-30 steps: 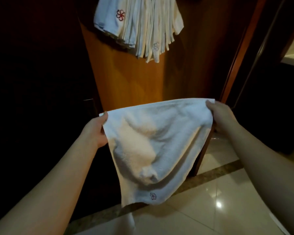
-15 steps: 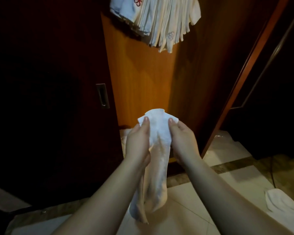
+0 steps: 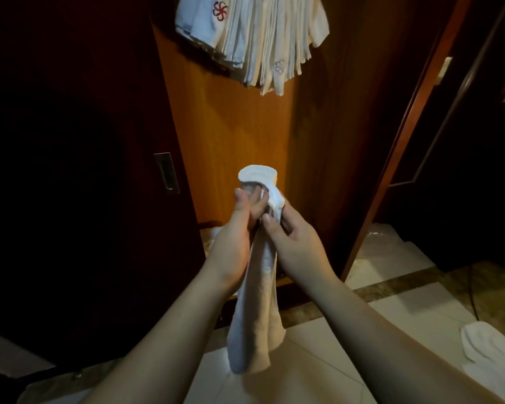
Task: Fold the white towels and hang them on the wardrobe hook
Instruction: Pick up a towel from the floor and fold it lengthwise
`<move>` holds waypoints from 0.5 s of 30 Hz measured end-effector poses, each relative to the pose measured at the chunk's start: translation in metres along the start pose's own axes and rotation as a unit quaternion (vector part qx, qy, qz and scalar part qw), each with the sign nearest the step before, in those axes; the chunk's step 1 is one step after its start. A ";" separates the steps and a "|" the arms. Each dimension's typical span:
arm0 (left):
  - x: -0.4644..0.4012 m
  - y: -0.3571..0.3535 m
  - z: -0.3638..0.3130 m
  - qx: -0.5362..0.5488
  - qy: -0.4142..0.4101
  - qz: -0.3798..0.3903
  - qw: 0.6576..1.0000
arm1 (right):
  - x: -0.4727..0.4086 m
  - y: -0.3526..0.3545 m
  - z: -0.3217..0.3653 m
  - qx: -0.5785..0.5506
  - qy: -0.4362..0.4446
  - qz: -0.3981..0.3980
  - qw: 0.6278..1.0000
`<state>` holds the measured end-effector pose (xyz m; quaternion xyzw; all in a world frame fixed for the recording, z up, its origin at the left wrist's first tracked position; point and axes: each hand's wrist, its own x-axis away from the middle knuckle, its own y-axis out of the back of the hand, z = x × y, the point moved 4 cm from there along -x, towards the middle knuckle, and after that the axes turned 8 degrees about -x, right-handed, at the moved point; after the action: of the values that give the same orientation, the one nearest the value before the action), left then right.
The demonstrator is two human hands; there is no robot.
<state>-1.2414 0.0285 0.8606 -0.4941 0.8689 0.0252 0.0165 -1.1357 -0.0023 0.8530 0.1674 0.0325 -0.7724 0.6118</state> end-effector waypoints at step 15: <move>-0.044 0.025 -0.007 -0.432 -0.185 -0.130 0.873 | -0.025 0.066 0.011 -0.054 0.022 -0.076 0.995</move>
<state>-1.2405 0.0781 0.8704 -0.5470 0.6804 0.4865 -0.0345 -1.0698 0.0013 0.8807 0.1484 0.1005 -0.8096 0.5589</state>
